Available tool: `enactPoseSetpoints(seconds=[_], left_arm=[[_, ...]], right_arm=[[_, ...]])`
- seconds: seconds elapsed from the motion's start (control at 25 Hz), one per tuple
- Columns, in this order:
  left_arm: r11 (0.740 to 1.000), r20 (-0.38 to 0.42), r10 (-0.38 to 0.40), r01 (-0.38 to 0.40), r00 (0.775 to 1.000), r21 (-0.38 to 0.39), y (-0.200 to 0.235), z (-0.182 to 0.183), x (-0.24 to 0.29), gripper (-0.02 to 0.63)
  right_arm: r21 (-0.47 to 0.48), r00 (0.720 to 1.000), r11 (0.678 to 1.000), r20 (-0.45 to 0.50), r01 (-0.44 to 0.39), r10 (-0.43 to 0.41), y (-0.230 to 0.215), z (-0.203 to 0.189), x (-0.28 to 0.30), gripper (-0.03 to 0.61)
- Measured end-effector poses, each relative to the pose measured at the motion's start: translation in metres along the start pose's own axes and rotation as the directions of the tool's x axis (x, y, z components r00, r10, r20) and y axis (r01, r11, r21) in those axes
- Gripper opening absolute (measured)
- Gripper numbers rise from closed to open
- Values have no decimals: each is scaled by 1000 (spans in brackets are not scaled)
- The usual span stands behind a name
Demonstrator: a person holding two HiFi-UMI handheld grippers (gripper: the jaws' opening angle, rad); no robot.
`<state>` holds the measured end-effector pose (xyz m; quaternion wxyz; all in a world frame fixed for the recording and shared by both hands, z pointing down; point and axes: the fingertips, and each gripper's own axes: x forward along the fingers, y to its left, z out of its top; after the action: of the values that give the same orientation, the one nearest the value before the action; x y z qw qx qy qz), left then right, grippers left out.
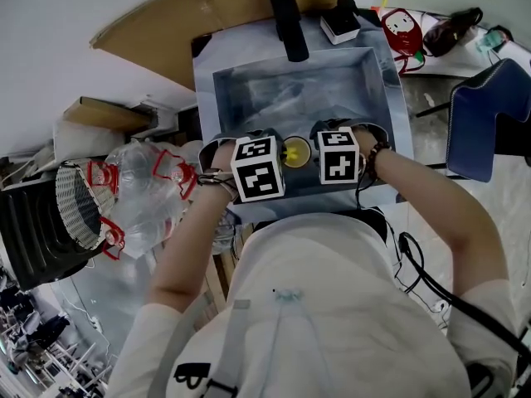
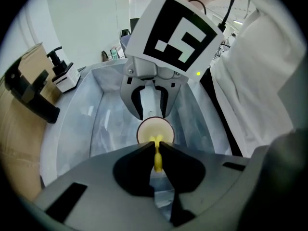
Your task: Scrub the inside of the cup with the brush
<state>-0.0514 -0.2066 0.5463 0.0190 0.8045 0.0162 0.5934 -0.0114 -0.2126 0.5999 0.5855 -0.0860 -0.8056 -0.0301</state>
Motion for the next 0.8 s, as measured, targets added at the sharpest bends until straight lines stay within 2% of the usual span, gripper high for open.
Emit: enactPoseSetpoints(seconds=[0.32, 0.64, 0.8], left_arm=[[998, 52, 43, -41, 998, -44, 0, 0, -19, 35], [985, 151, 88, -64, 985, -161, 0, -3, -33, 35], [968, 235, 111, -51, 966, -247, 5, -2, -39, 35]], right_arm=[[-12, 999, 999, 6, 32, -32, 3, 1, -11, 235], [-3, 998, 998, 28, 64, -64, 8, 1, -26, 233], [-44, 996, 995, 26, 86, -85, 11, -5, -36, 233]])
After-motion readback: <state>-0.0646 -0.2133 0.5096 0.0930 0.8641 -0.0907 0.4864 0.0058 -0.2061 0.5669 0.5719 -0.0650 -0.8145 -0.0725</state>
